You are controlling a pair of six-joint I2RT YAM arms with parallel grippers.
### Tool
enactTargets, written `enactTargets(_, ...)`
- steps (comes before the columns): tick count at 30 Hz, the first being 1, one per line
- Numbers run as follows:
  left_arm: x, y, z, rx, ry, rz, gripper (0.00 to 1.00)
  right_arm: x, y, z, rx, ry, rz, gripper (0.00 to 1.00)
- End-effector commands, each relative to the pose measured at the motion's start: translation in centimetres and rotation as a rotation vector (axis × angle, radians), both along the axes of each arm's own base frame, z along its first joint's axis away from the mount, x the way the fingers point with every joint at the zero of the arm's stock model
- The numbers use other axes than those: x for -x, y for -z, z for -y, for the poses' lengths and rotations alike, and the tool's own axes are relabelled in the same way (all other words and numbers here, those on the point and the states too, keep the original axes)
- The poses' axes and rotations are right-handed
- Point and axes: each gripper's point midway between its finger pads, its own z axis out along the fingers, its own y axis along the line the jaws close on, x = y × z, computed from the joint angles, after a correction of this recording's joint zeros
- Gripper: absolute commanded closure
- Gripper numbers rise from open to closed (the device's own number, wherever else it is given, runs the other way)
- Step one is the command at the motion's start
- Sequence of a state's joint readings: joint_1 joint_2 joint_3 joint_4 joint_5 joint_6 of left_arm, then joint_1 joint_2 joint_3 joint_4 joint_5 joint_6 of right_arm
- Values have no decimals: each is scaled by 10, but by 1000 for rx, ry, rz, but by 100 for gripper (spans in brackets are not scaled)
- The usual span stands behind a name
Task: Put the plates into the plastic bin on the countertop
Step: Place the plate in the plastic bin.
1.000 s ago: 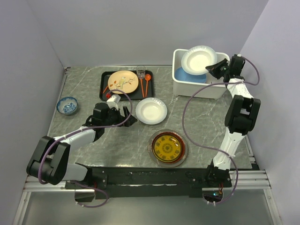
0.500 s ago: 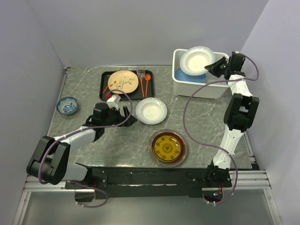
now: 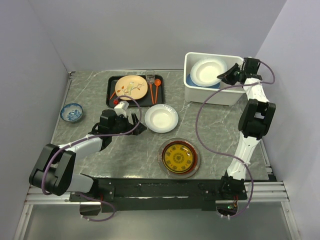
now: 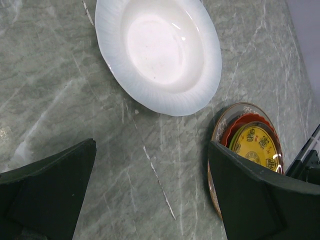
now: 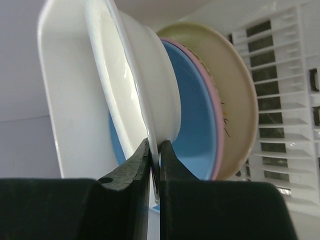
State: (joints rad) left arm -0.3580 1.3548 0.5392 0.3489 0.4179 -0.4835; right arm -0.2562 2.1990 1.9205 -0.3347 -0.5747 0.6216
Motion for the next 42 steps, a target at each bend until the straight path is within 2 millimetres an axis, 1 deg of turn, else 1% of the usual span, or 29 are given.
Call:
enactTargets(1, -12, -25, 9, 38, 24, 82, 1, -12, -42, 11, 27, 1, 121, 94)
enactTargets(8, -10, -28, 10, 43, 28, 91, 1, -9, -23, 16, 14, 8, 81, 91)
enactTargets(10, -10, -27, 9, 44, 26, 89, 1, -7, -20, 18, 12, 13, 69, 89)
enactTargets(11, -9, -28, 10, 45, 29, 90, 1, -7, -19, 19, 12, 15, 66, 83)
enactTargets(13, -9, -29, 9, 45, 27, 92, 1, -5, -15, 21, 12, 24, 55, 78)
enactTargets(14, -9, -28, 10, 45, 29, 92, 1, -5, -14, 22, 9, 27, 52, 72)
enactTargets(19, -8, -29, 9, 47, 28, 94, 1, -2, -11, 27, -9, 40, 43, 63)
enactTargets(20, -7, -30, 9, 48, 27, 97, 1, -1, -13, 27, -9, 41, 48, 59)
enactTargets(22, -7, -29, 9, 47, 27, 94, 1, 0, -12, 30, -9, 53, 44, 55)
enactTargets(23, -7, -30, 8, 49, 25, 97, 1, 1, -14, 32, -3, 58, 47, 50)
enactTargets(25, -6, -31, 8, 49, 27, 99, 1, 3, -13, 35, 11, 73, 36, 45)
enactTargets(26, -6, -30, 8, 48, 26, 98, 1, 5, -17, 37, 20, 79, 38, 41)
enactTargets(28, -6, -31, 8, 49, 27, 100, 1, 7, -16, 41, 35, 99, 31, 38)
enactTargets(29, -6, -31, 8, 50, 25, 100, 1, 9, -21, 42, 44, 108, 37, 37)
enactTargets(30, -6, -31, 9, 50, 28, 98, 1, 11, -20, 43, 50, 117, 37, 36)
enactTargets(31, -6, -31, 8, 50, 25, 102, 1, 14, -30, 45, 64, 131, 59, 35)
enactTargets(32, -6, -31, 8, 51, 26, 99, 1, 16, -36, 45, 69, 136, 73, 35)
enactTargets(33, -5, -31, 8, 52, 27, 99, 1, 17, -36, 45, 73, 147, 90, 35)
enactTargets(34, -5, -31, 8, 51, 26, 97, 1, 22, -54, 44, 81, 156, 129, 34)
enactTargets(35, -5, -31, 8, 51, 24, 99, 1, 24, -61, 45, 85, 170, 153, 34)
enactTargets(36, -5, -31, 8, 52, 23, 100, 1, 27, -61, 44, 91, 180, 171, 33)
enactTargets(37, -5, -32, 7, 52, 23, 101, 1, 32, -78, 43, 98, 189, 211, 31)
enactTargets(39, -4, -32, 7, 52, 21, 101, 1, 35, -88, 41, 93, 196, 255, 30)
enactTargets(41, -5, -33, 7, 52, 21, 103, 1, 37, -107, 37, 81, 191, 307, 30)
enactTargets(42, -6, -33, 8, 52, 21, 103, 1, 38, -108, 31, 67, 175, 328, 30)
